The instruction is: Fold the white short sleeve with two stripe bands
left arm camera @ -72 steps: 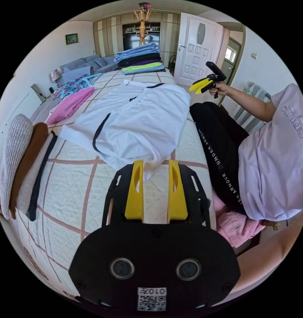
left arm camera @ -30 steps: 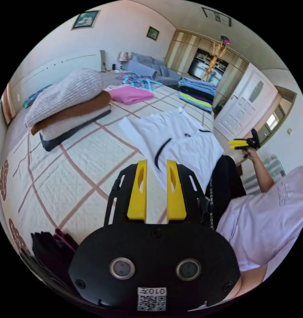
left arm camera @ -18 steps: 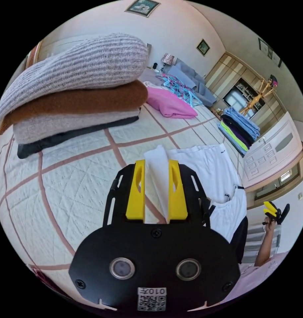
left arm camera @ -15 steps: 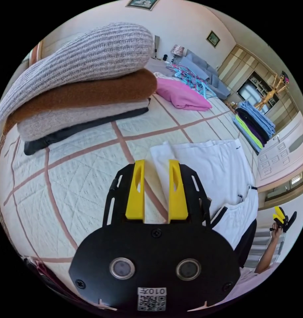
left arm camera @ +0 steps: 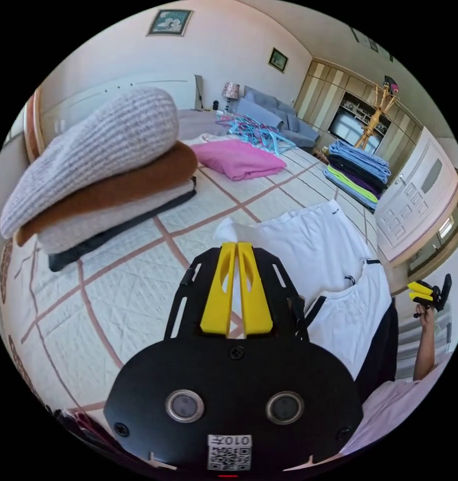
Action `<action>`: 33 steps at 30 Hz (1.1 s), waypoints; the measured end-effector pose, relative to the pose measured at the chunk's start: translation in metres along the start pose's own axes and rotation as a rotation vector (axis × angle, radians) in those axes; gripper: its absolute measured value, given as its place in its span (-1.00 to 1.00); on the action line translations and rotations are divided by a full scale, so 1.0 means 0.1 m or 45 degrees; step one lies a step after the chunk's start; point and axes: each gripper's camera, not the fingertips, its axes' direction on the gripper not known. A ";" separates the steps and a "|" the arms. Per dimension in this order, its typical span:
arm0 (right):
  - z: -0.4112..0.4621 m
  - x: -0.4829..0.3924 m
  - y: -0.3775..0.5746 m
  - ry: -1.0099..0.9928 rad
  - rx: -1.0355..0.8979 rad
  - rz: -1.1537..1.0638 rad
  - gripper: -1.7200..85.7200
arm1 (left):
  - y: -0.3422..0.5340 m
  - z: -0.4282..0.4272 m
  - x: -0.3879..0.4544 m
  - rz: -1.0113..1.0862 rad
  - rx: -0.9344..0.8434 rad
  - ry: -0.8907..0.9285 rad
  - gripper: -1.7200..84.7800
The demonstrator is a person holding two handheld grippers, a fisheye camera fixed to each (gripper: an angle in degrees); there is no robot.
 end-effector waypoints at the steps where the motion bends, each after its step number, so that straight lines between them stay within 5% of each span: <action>1: 0.02 -0.02 0.02 0.003 -0.012 -0.003 -0.76 | 0.01 -0.08 0.03 0.014 0.015 -0.101 -0.96; 8: 0.13 -0.21 -0.05 -0.008 -0.072 -0.039 -0.77 | 0.05 0.41 -0.07 0.102 -0.287 -0.173 -0.90; 12: 0.08 -0.29 -0.04 0.002 -0.042 -0.052 -0.77 | 0.31 -0.07 -0.26 -0.067 -0.112 -0.012 -0.88; 17: 0.14 -0.30 0.01 -0.074 -0.048 -0.020 -0.77 | 0.88 -0.44 -0.13 -0.149 -0.247 0.288 -0.87; 33: -0.02 -0.63 -0.15 -0.069 -0.002 -0.120 -0.78 | 1.66 -0.55 0.52 -0.141 -0.283 0.265 -0.93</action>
